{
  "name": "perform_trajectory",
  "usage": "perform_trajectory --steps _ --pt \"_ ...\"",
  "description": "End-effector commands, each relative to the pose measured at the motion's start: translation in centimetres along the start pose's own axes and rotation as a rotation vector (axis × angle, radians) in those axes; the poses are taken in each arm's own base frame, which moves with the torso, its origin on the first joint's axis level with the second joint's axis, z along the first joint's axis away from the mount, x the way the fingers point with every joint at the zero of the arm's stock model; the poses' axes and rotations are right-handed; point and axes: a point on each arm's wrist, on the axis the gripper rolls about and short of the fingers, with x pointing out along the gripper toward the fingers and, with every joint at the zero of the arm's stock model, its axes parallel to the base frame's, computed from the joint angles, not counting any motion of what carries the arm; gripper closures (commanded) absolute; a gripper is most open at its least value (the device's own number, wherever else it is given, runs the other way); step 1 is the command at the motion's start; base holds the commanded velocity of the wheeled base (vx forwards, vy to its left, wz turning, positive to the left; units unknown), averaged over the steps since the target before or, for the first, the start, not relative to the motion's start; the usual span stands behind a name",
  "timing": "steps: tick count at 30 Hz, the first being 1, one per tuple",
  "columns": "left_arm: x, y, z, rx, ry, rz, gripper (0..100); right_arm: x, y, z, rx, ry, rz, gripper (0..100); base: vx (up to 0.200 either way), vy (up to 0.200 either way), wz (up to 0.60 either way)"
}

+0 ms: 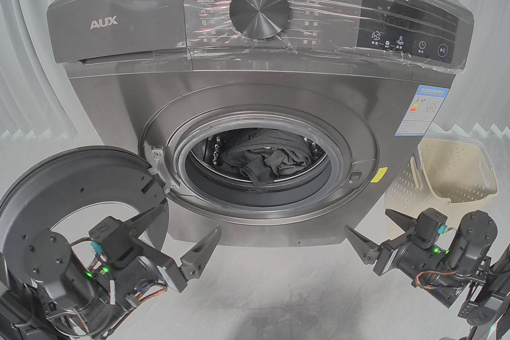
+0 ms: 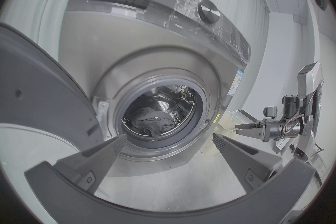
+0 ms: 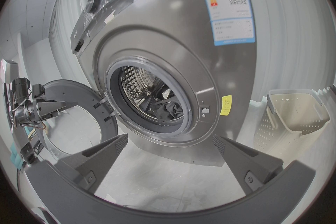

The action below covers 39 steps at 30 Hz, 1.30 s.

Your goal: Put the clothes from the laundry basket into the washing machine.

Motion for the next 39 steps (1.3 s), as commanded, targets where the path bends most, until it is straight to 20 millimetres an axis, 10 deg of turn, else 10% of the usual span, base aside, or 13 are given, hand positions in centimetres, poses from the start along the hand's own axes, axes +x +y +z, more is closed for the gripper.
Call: perform_trajectory --steps 1,14,39 --pt "-2.4 0.7 1.0 0.006 -0.051 -0.003 0 -2.0 -0.9 0.8 0.008 -0.036 -0.019 0 0.000 0.000 0.00" --pt "-4.1 2.2 2.0 0.056 -0.080 0.064 0 -5.1 -2.4 1.3 -0.015 0.042 -0.064 0 -0.169 0.000 0.00" --pt "-14.7 6.4 0.9 0.088 0.010 0.319 0 -16.7 -6.7 -0.2 0.041 0.003 -0.355 0 -0.152 0.000 0.00"
